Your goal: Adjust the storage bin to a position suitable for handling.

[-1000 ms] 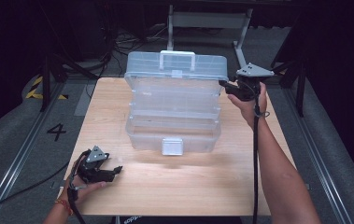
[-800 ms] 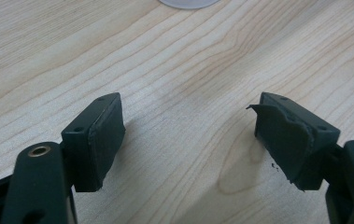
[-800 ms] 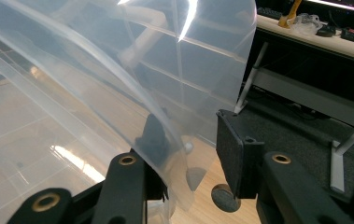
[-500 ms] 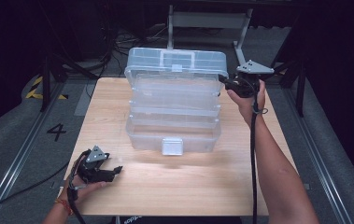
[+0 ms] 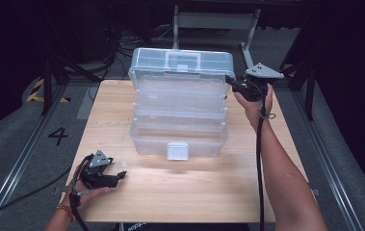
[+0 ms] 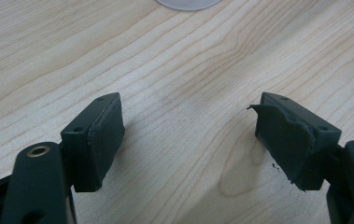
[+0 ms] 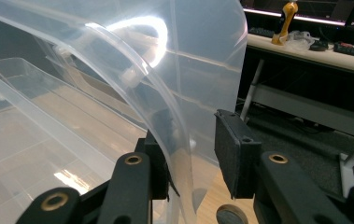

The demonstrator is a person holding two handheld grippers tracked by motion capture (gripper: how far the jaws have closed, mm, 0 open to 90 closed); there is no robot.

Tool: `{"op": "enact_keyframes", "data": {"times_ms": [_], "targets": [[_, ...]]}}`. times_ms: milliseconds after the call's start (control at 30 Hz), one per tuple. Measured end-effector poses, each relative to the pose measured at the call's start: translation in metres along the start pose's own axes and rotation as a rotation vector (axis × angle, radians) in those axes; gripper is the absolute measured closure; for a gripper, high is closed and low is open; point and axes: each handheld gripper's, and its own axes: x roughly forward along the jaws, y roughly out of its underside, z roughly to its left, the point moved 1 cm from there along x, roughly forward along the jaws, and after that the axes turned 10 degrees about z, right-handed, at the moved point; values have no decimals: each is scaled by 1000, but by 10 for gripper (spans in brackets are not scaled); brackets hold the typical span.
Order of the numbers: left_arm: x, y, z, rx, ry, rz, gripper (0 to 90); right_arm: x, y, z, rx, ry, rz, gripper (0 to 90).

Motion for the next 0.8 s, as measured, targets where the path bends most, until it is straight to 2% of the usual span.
{"op": "enact_keyframes", "data": {"times_ms": [167,300,500,600,800], "targets": [[0,0,1,9,-4,-1,242,-4,-3,1,-3,4,-32,674],[0,0,0,7,-3,0,242,-5,-6,4,-28,41,-17,687],[-1,0,1,14,-3,4,241,-4,-8,7,-32,77,-18,700],[0,0,1,14,-3,1,241,-3,-9,5,-4,66,-25,706],[0,0,1,14,-2,0,241,0,-12,2,2,61,-19,706]]}}
